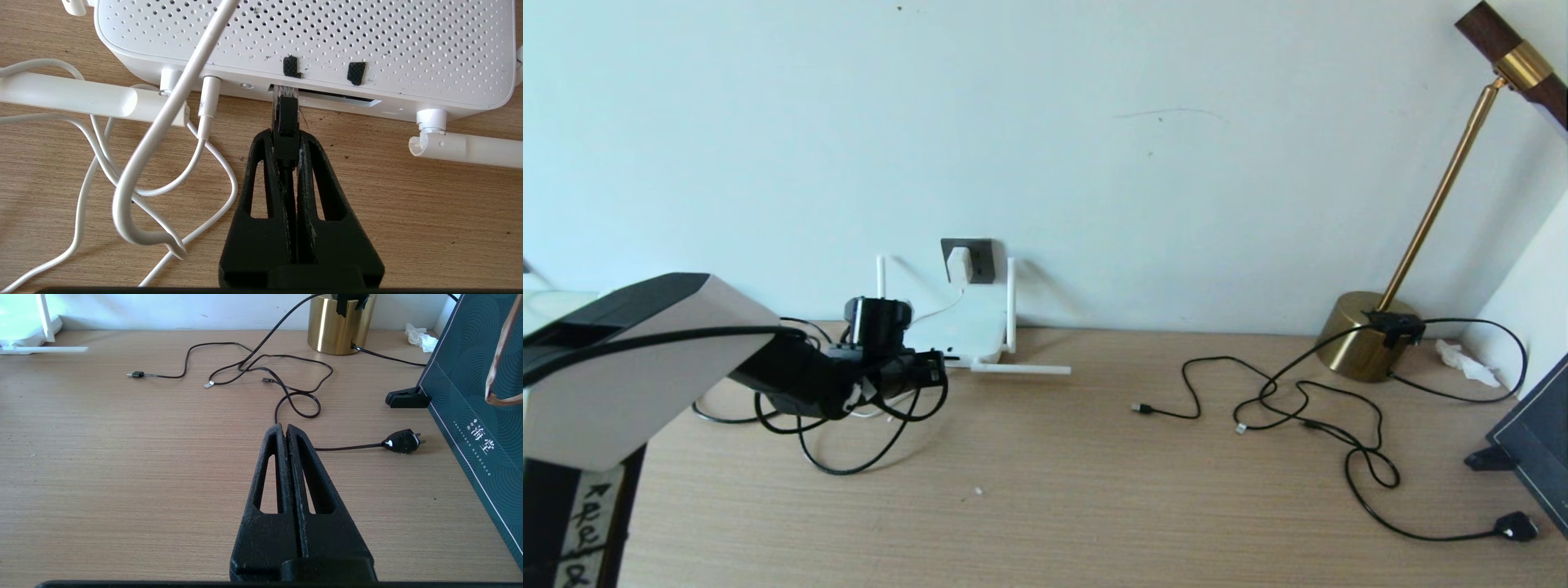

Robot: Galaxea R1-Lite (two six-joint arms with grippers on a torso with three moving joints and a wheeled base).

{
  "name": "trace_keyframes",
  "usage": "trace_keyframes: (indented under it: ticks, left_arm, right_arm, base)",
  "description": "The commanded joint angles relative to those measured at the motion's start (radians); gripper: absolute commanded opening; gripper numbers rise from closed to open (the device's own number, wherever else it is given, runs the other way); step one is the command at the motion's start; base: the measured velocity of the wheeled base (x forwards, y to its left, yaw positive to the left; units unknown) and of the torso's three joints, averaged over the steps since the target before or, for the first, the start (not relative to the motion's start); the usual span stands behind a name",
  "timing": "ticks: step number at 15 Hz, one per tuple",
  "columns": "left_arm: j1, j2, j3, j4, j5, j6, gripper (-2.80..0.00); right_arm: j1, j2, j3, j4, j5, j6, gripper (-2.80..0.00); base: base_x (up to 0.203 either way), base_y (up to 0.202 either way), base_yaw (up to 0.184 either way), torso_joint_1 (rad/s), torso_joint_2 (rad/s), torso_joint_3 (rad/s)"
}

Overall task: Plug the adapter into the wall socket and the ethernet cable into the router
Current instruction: Plug cable into router interface

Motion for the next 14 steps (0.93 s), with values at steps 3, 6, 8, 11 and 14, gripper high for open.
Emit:
trace_keyframes:
  ticks: [3,6,8,11,14]
  left_arm:
    - [0.001,0.004,-0.002,-0.003,0.001,-0.002,-2.80]
    - [0.000,0.006,-0.008,-0.003,0.001,0.000,-2.80]
    - [0.000,0.006,-0.012,-0.002,0.001,0.000,-2.80]
    - [0.002,0.007,-0.014,-0.002,0.001,0.000,-2.80]
    - [0.002,0.007,-0.015,-0.002,0.001,0.000,-2.80]
  right_arm:
    - [0.001,0.000,0.000,-0.001,0.000,0.000,-2.80]
    - [0.000,0.000,0.000,-0.001,0.000,0.000,-2.80]
    - [0.000,0.000,0.000,-0.001,0.000,0.000,-2.80]
    - [0.000,0.000,0.000,-0.001,0.000,0.000,-2.80]
    - [0.001,0.000,0.000,-0.001,0.000,0.000,-2.80]
  base:
    - [0.000,0.000,0.000,0.000,0.00,0.000]
    - [0.000,0.000,0.000,0.000,0.00,0.000]
    - [0.000,0.000,0.000,0.000,0.00,0.000]
    - [0.000,0.000,0.000,0.000,0.00,0.000]
    - [0.000,0.000,0.000,0.000,0.00,0.000]
